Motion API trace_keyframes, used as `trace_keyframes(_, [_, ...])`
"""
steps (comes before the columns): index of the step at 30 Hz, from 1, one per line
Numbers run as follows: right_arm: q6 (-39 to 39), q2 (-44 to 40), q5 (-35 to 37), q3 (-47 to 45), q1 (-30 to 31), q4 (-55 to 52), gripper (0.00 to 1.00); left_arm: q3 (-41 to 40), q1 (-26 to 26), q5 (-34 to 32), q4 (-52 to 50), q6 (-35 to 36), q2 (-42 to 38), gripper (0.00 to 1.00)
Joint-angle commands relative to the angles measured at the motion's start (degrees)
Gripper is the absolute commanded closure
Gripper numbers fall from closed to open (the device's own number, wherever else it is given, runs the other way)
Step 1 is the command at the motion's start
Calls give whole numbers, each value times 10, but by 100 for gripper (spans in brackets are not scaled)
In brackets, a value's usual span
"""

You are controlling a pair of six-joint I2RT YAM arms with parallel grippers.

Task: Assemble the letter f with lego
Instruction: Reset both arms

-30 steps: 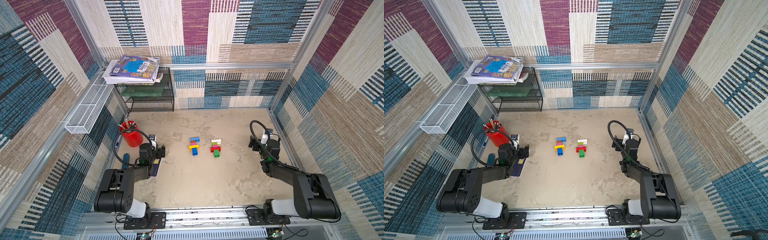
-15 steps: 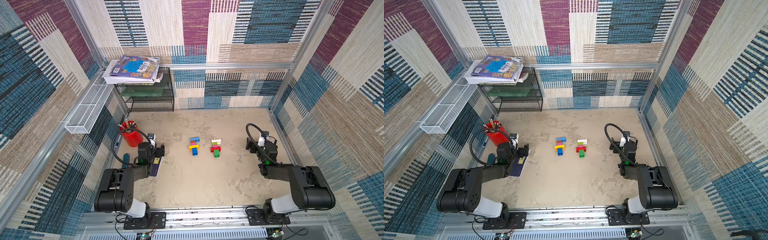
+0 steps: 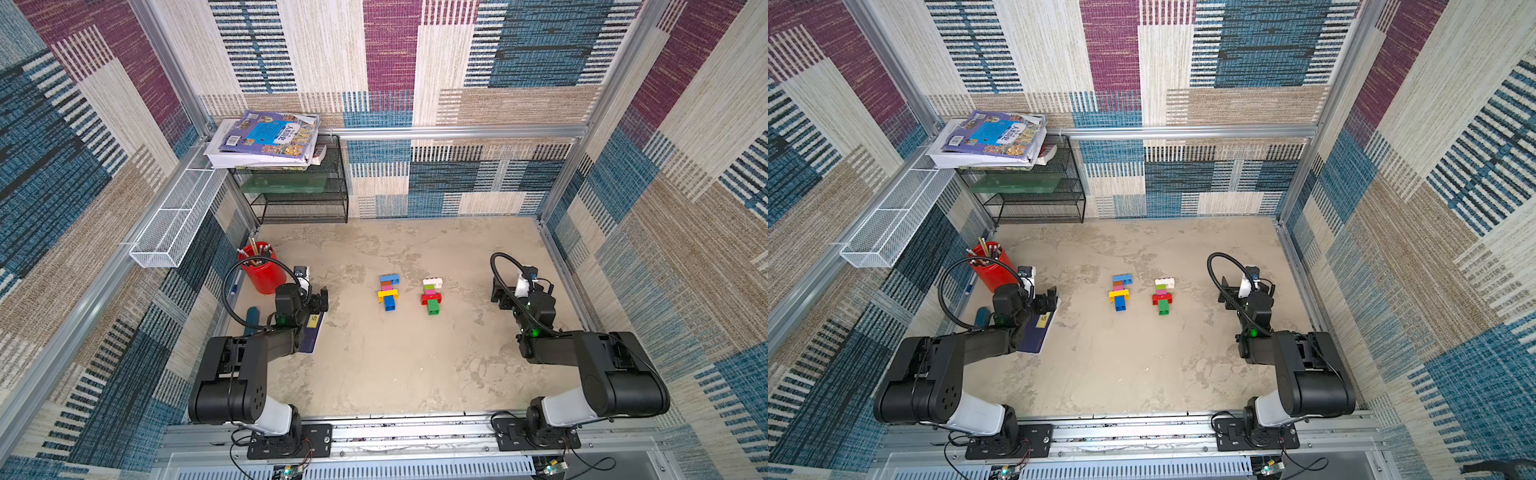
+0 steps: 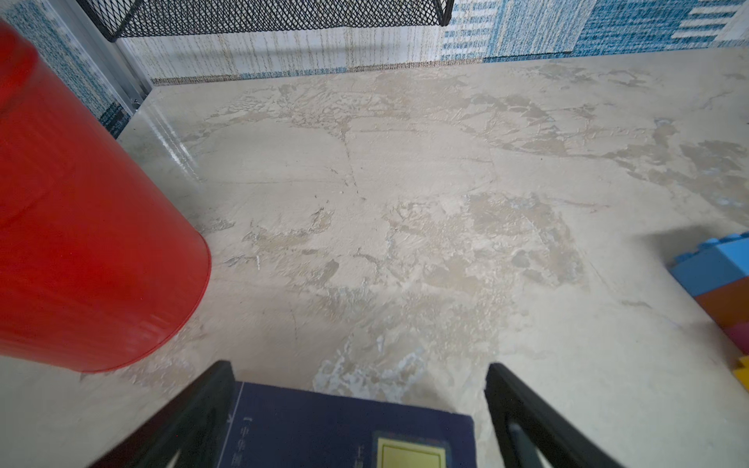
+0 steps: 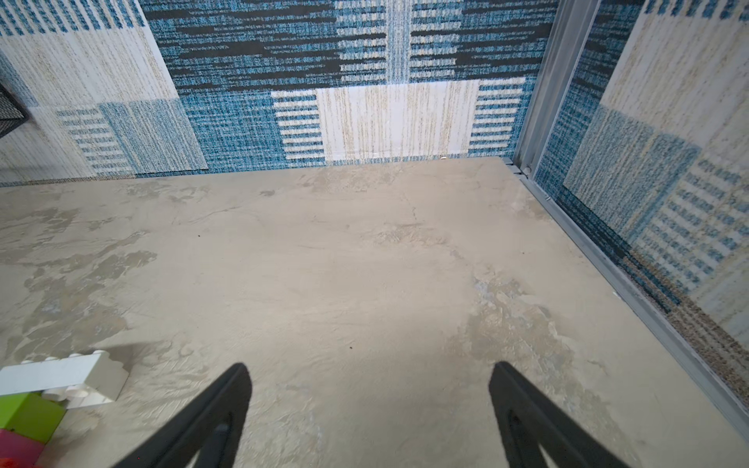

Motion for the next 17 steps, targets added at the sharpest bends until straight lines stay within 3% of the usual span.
trace_keyframes(1, [4, -2, 0, 0, -1, 30, 5, 4, 1, 8, -2, -6, 0, 1])
trace_keyframes(17, [1, -3, 14, -1, 6, 32, 5, 5, 2, 9, -2, -7, 0, 1])
